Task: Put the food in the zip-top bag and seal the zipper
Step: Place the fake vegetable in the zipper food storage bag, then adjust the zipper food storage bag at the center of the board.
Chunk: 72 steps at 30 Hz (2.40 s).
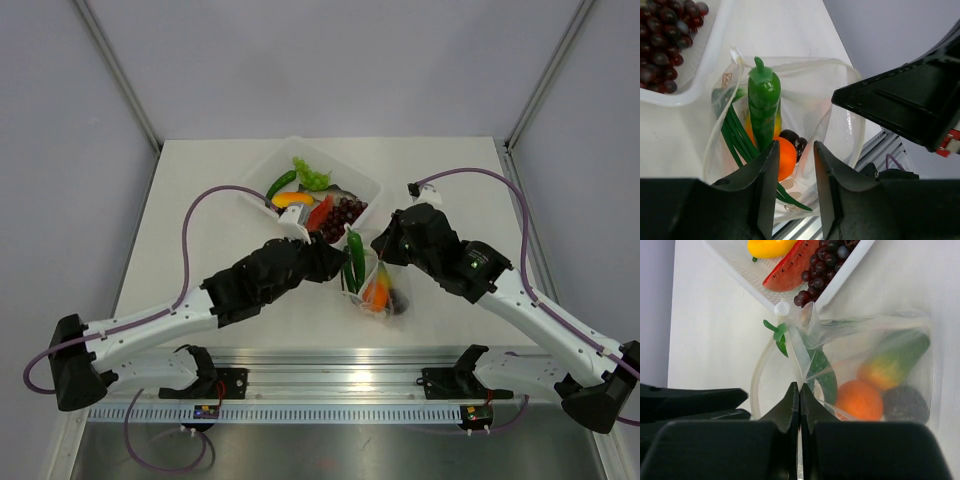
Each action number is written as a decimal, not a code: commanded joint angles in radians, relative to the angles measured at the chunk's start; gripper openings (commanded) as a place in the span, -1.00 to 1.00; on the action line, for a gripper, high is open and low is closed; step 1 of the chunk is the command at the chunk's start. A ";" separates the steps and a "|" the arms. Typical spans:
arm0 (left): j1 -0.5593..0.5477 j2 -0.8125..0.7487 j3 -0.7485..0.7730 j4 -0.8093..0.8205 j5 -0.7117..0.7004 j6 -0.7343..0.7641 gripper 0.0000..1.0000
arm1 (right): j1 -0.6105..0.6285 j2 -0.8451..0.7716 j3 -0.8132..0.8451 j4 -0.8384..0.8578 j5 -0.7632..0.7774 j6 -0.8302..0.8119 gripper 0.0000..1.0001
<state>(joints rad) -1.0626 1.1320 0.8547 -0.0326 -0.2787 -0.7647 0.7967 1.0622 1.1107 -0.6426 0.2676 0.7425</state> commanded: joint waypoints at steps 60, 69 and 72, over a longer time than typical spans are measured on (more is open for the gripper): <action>0.029 0.023 0.138 -0.273 0.111 0.168 -1.00 | 0.010 -0.070 0.032 -0.117 0.107 -0.006 -1.00; 0.035 0.066 0.185 -0.253 0.110 0.208 -1.00 | 0.010 -0.120 0.109 -0.134 0.189 -0.032 -1.00; 0.035 0.101 0.231 -0.233 0.139 0.220 -1.00 | 0.010 -0.126 0.127 -0.134 0.199 -0.040 -1.00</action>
<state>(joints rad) -1.0328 1.2049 1.0142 -0.3416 -0.1726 -0.5781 0.7986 0.9665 1.1713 -0.8074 0.3985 0.7212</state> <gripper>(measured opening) 0.005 0.010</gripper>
